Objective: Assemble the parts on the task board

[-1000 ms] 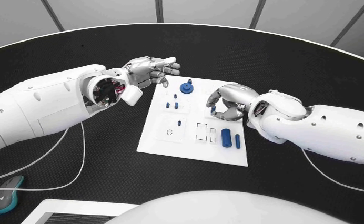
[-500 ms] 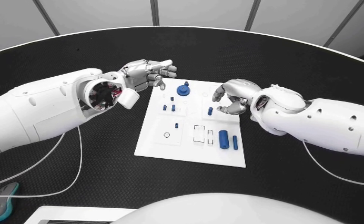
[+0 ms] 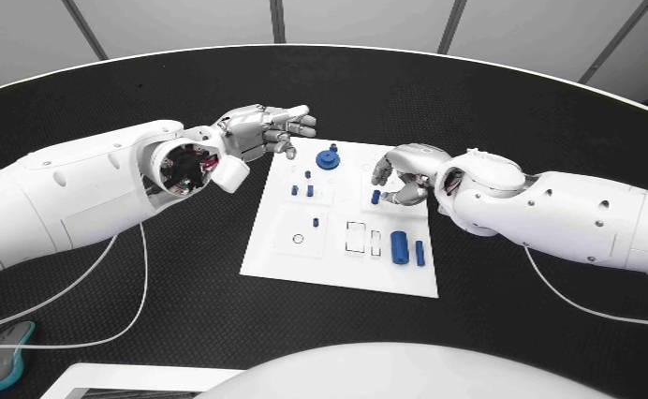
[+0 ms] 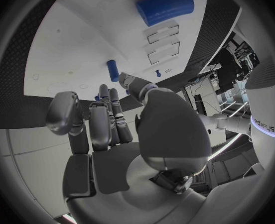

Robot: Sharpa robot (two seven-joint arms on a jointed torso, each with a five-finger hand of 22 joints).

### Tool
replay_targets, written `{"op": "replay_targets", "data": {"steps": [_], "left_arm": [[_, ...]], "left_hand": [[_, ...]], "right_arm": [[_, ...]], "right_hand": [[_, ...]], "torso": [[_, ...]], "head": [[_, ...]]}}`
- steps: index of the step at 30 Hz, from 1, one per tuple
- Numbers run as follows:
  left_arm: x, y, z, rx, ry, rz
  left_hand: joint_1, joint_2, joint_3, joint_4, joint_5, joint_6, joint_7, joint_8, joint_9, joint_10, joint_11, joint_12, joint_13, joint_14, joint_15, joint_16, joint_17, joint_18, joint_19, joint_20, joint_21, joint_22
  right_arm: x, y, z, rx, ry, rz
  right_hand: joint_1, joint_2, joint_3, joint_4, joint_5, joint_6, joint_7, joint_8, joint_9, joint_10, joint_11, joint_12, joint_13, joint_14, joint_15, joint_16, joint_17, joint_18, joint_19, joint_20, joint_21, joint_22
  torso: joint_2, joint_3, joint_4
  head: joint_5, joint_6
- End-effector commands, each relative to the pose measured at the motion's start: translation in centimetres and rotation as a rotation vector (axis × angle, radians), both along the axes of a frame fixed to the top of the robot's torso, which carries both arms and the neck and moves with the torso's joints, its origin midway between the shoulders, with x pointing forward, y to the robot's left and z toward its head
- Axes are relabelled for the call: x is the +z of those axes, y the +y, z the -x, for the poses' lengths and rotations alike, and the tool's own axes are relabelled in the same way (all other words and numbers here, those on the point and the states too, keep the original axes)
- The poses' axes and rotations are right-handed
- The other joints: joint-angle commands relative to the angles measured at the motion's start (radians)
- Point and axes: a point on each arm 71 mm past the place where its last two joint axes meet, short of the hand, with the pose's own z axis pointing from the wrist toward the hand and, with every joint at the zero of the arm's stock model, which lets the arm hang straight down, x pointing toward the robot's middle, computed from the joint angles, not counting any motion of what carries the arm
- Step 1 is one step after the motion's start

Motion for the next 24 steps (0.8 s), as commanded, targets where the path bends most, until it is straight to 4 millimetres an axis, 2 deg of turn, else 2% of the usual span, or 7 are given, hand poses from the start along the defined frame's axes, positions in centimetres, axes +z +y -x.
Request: {"op": "replay_targets", "data": {"steps": [1,4,7,18,24], "left_arm": [[0.0,0.0,0.0,0.000,0.000,0.000],[0.0,0.0,0.0,0.000,0.000,0.000],[0.0,0.0,0.0,-0.001,0.000,0.001],[0.0,0.0,0.1,0.001,0.001,-0.001],[0.0,0.1,0.1,0.002,0.001,-0.002]], "left_hand": [[0.005,0.006,-0.007,0.002,-0.004,-0.009,-0.001,0.004,0.000,-0.007,0.001,0.007,0.001,-0.009,0.001,0.006,-0.001,0.007,0.004,0.003,-0.006,-0.001],[0.005,0.006,-0.007,0.002,-0.004,-0.009,-0.001,0.004,0.000,-0.007,0.001,0.007,0.001,-0.009,0.001,0.006,-0.001,0.007,0.004,0.003,-0.006,-0.001],[0.005,0.006,-0.007,0.002,-0.004,-0.009,-0.001,0.004,0.000,-0.007,0.001,0.007,0.001,-0.009,0.001,0.006,-0.001,0.007,0.004,0.003,-0.006,-0.001],[0.007,0.009,-0.010,0.005,-0.004,-0.009,-0.002,0.005,0.000,-0.008,0.001,0.008,0.002,-0.010,0.001,0.006,-0.001,0.007,0.003,0.003,-0.007,-0.002],[0.007,0.009,-0.010,0.005,-0.004,-0.009,-0.002,0.005,0.000,-0.008,0.001,0.008,0.002,-0.010,0.001,0.006,-0.001,0.007,0.003,0.003,-0.007,-0.002]], "right_arm": [[-0.1,0.3,-0.1,0.002,0.003,0.003],[-0.2,0.5,-0.3,0.004,0.006,0.006],[-0.4,0.8,-0.5,0.006,0.012,0.012],[-1.2,1.1,-0.7,0.005,0.032,0.026],[-1.4,1.0,-0.7,0.000,0.036,0.029]], "right_hand": [[0.007,0.002,-0.002,0.005,0.000,0.000,-0.006,-0.003,-0.001,0.005,-0.002,0.004,-0.001,0.039,0.003,0.001,0.000,0.017,-0.003,-0.004,-0.001,0.001],[0.008,0.004,0.000,0.005,0.001,0.001,-0.004,-0.003,-0.001,0.006,-0.002,0.006,-0.002,0.039,0.003,0.002,0.001,0.017,-0.002,-0.005,0.001,0.002],[0.010,0.007,0.003,0.005,0.001,0.003,-0.003,-0.003,0.000,0.009,-0.003,0.008,-0.003,0.039,0.003,0.003,0.002,0.017,-0.002,-0.005,0.000,0.002],[0.021,0.019,0.014,0.005,0.003,0.021,0.011,0.003,0.004,0.035,-0.011,0.026,-0.003,0.041,-0.004,0.007,0.005,0.016,0.003,-0.010,0.005,0.005],[0.026,0.024,0.018,0.003,0.003,0.030,0.014,0.007,0.007,0.043,-0.013,0.032,-0.002,0.042,-0.006,0.008,0.007,0.015,0.005,-0.012,0.007,0.006]], "torso": [[0.000,0.0013,0.0002],[-0.001,0.0016,-0.0004],[0.000,0.0015,0.0018],[0.001,0.0042,0.0002],[0.000,0.0032,-0.0008]], "head": [[0.001,-0.001],[0.000,-0.001],[0.000,-0.001],[0.007,-0.005],[0.006,-0.007]]}}
